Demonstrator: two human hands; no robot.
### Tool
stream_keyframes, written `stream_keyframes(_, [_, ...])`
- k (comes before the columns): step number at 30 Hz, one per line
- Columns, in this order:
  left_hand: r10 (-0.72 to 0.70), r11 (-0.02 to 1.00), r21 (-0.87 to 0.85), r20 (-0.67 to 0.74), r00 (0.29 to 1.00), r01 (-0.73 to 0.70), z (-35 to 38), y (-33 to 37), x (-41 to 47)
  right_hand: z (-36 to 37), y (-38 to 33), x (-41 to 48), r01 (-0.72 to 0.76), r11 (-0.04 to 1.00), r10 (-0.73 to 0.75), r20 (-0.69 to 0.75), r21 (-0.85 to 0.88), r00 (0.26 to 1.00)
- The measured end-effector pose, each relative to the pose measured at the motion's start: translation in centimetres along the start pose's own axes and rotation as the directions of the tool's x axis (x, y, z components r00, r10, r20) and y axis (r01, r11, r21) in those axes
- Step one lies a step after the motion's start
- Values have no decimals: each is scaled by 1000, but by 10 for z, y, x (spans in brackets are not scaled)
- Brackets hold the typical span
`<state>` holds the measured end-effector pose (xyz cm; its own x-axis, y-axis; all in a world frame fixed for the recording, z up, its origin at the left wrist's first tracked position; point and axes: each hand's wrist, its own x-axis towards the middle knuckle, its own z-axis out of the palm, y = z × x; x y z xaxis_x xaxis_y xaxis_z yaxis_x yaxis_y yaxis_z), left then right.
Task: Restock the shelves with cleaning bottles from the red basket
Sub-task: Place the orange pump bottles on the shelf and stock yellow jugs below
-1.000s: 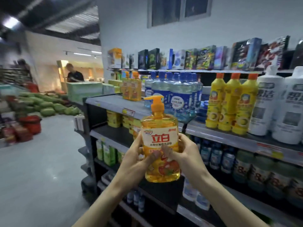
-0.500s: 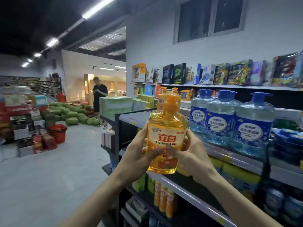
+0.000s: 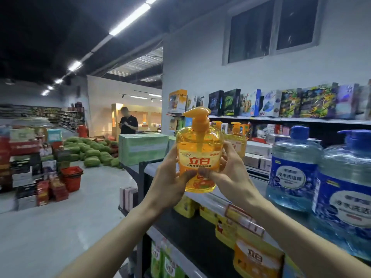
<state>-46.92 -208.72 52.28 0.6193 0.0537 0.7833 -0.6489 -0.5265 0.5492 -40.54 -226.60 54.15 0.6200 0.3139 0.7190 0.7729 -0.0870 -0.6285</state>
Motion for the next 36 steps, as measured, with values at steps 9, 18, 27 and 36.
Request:
stream_keyframes(9, [-18, 999, 40, -9, 1000, 19, 15, -118, 113, 30, 101, 121, -21, 997, 19, -34, -80, 999])
stream_keyframes(18, [-8, 1000, -21, 73, 997, 9, 14, -219, 182, 64, 157, 186, -70, 980, 50, -111, -187, 993])
stream_keyframes(27, [-82, 994, -50, 289, 954, 101, 2, -297, 244, 105, 205, 230, -294, 918, 238, -222, -268, 945])
stream_keyframes(36, [-179, 978, -31, 375, 910, 206, 1, -317, 248, 125, 220, 237, -394, 852, 301, -295, -344, 907])
